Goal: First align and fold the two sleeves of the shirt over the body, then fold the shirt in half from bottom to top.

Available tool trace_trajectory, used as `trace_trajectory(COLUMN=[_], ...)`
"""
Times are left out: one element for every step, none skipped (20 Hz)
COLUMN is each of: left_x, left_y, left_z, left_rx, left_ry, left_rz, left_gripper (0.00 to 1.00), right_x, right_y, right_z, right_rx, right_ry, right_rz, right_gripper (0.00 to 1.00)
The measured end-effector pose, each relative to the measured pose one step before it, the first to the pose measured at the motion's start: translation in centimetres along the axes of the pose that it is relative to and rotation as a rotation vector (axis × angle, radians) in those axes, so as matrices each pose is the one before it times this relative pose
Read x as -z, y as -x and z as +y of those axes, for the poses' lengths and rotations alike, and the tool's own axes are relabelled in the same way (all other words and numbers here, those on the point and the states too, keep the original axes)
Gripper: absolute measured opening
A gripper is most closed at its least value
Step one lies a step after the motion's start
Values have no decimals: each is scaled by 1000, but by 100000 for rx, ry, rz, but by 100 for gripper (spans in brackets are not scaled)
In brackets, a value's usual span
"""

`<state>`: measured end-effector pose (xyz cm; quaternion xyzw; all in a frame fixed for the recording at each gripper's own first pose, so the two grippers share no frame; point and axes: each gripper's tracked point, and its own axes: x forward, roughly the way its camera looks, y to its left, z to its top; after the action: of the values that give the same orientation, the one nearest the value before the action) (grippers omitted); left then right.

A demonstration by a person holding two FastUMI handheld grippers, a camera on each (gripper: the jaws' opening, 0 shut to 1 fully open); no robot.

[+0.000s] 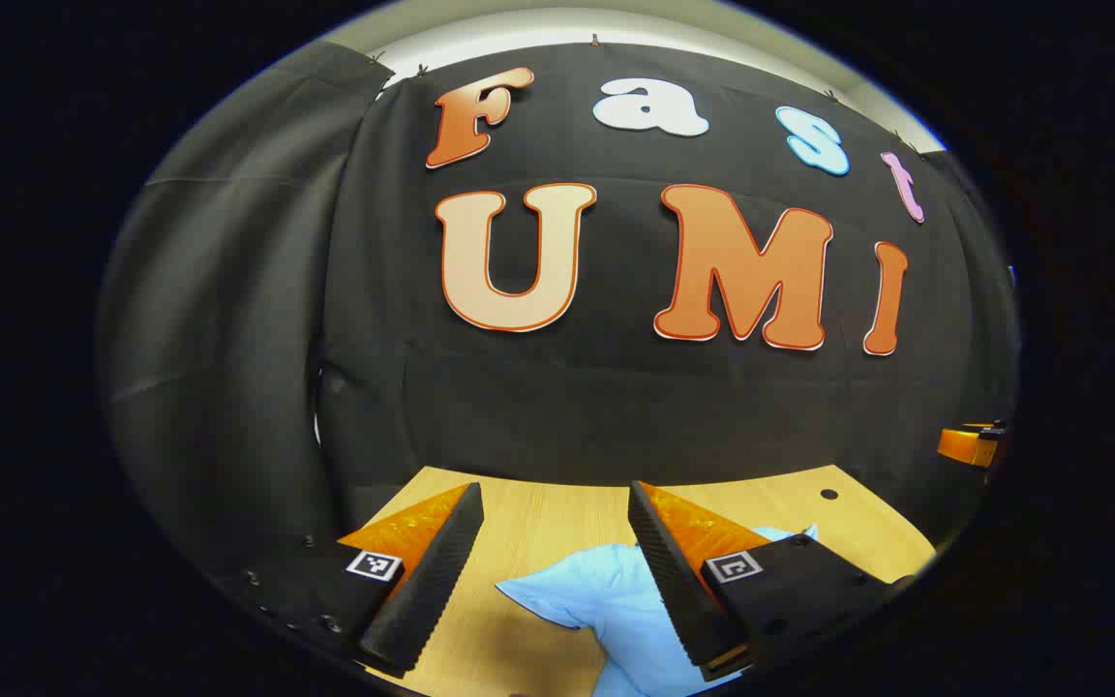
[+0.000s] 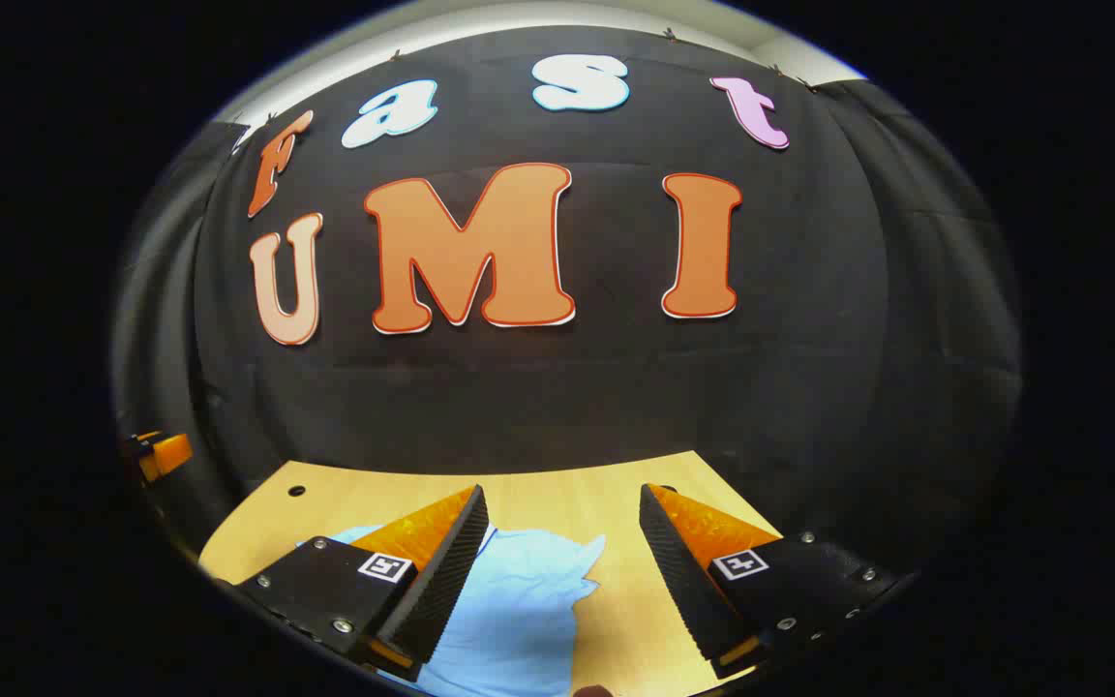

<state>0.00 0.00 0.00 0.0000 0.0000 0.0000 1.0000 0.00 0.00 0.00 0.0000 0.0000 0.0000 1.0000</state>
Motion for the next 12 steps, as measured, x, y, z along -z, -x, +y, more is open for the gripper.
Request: trace_trajectory(left_x=[59, 235, -141, -250, -451, -267, -379, -115, -201, 188, 116, 148], left_y=[100, 34, 46, 152, -84, 175, 240, 196, 115, 66, 73, 83], left_z=[-239, -337, -315, -410, -268, -159, -114, -460, -148, 12, 60, -33], left_rx=[-208, -363, -607, -602, -827, -1015, -688, 145, -477, -643, -465, -25], left_ry=[38, -562, -919, -1245, -1179, -757, -187, 129, 38, -146, 144, 198], left_rz=[326, 369, -49, -756, -959, -768, -645, -564, -496, 260, 410, 245], left_gripper=[98, 98, 95, 98, 98, 95, 98, 98, 98, 98, 98, 100], right_x=[219, 137, 35, 47, 147, 102, 224, 96, 281, 227, 218, 270], right_y=[-21, -164, -282, -278, -43, -207, -156, -311, -301, -215, -218, -130], right_z=[-88, -123, -284, -366, -231, -196, -193, -259, -194, -120, -16, 72], right_rx=[-289, 9, 43, -502, -987, -1074, -773, -361, -147, -84, -187, -314], right_ry=[964, 1181, 697, -367, -1345, -1790, -1281, -490, 456, 684, 478, 380], right_rz=[105, 304, 486, 807, 908, 915, 868, 808, 884, 1047, 1247, 1097], right_gripper=[97, 97, 97, 97, 97, 97, 97, 97, 97, 97, 97, 97])
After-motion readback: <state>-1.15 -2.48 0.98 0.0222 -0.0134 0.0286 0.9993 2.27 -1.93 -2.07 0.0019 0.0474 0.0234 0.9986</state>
